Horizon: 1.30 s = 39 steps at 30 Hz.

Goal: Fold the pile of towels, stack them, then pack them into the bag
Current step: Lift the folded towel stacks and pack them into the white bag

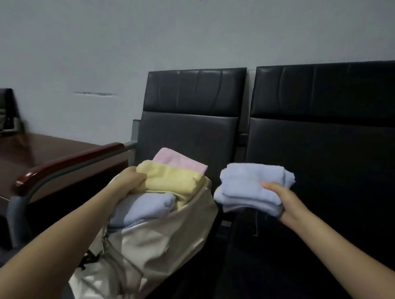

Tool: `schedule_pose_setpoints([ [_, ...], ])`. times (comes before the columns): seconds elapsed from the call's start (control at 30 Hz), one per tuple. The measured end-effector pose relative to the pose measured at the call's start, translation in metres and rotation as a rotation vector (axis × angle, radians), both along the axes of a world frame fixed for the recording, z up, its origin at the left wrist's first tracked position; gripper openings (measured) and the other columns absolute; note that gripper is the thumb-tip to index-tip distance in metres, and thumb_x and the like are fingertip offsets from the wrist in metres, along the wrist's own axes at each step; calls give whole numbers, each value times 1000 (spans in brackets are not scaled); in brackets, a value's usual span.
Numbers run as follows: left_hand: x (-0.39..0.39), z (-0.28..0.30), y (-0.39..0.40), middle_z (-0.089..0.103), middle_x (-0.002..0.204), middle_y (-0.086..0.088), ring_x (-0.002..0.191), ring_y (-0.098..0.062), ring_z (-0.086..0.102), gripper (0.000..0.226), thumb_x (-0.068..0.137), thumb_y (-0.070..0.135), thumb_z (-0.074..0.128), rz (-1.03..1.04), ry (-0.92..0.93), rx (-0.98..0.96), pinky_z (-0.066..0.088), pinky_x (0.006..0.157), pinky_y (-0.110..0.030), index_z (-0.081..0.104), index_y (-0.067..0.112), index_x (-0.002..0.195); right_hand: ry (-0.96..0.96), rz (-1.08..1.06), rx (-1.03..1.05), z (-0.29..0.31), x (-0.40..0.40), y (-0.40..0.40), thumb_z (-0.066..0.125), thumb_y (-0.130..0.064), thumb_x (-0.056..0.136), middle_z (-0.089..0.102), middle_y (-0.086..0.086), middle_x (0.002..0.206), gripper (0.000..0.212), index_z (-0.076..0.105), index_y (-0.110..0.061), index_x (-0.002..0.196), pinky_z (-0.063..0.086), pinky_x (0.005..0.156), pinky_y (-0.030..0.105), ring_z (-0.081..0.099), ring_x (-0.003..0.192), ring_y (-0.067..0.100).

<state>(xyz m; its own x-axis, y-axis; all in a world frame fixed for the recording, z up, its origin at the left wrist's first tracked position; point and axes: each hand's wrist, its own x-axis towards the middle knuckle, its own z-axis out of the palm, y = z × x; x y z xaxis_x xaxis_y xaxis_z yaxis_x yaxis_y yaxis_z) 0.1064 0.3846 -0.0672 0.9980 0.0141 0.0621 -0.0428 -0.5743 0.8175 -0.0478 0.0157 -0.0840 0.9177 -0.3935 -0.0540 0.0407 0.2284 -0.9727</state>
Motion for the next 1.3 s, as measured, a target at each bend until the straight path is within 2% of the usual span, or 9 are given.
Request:
schedule_pose_setpoints([
  [0.1, -1, 1, 0, 69, 104, -1, 95, -22, 62, 42, 79, 48, 51, 7, -150, 217, 48, 84, -35, 63, 22, 110, -143, 120, 184, 45, -2, 32, 57, -13, 89, 71, 13, 71, 18, 65, 3, 87, 57, 57, 25, 70, 65, 20],
  [0.27, 0, -4, 13, 68, 111, -3, 102, -22, 62, 33, 89, 30, 56, 61, -221, 253, 46, 86, -32, 62, 23, 120, -218, 303, 354, 106, -1, 104, 53, -17, 92, 63, 7, 57, 25, 63, -5, 72, 46, 40, 19, 61, 46, 17],
  [0.4, 10, 3, 25, 64, 118, -15, 105, -28, 60, 30, 91, 9, 59, 37, -118, -43, 45, 93, -35, 62, 6, 121, -230, 455, 458, 121, 16, 162, 58, -24, 90, 65, 8, 70, 22, 67, -5, 82, 51, 50, 22, 61, 56, 18],
  [0.57, -22, 49, 38, 59, 97, -3, 90, -6, 47, 37, 106, 26, 31, -106, -205, -312, 44, 84, -28, 62, 7, 101, 78, 306, -61, 44, 45, 215, 77, -32, 76, 69, 14, 106, 32, 65, -9, 94, 55, 89, 38, 67, 96, 27],
  [0.67, -33, 56, 52, 60, 100, -12, 86, -24, 57, 39, 100, 37, 39, -160, -52, -426, 45, 76, -33, 59, 4, 105, 189, 175, -266, 14, 42, 223, 72, -33, 83, 64, 9, 94, 33, 54, -9, 95, 49, 73, 28, 60, 90, 24],
  [0.8, -38, 52, 43, 59, 84, -5, 78, -18, 54, 25, 95, 32, 51, -43, -317, -2, 41, 71, -30, 64, 11, 94, 171, 181, -165, 14, 39, 219, 70, -32, 84, 62, 9, 90, 38, 57, -3, 105, 45, 63, 26, 59, 79, 22],
  [0.93, -59, 47, 16, 61, 124, -4, 116, -20, 55, 35, 94, 26, 54, -87, -645, 334, 42, 97, -34, 62, 15, 126, 56, 53, 52, 6, 29, 223, 66, -20, 88, 54, 2, 76, 17, 54, -8, 91, 41, 54, 23, 54, 69, 18],
  [1.13, -61, 10, 25, 52, 139, -8, 127, -23, 48, 74, 82, 61, 28, -347, -346, 582, 34, 107, -30, 53, 19, 137, 88, 236, -166, 0, 23, 211, 64, -35, 90, 62, 6, 99, 38, 58, -7, 114, 50, 73, 28, 60, 93, 23],
  [1.3, -57, 6, 42, 49, 141, -13, 130, -32, 44, 68, 91, 56, 29, -304, -365, 622, 30, 108, -34, 48, 15, 141, 24, 351, -338, 7, 26, 179, 50, -41, 97, 66, 5, 96, 29, 65, -16, 95, 49, 90, 35, 61, 95, 21],
])
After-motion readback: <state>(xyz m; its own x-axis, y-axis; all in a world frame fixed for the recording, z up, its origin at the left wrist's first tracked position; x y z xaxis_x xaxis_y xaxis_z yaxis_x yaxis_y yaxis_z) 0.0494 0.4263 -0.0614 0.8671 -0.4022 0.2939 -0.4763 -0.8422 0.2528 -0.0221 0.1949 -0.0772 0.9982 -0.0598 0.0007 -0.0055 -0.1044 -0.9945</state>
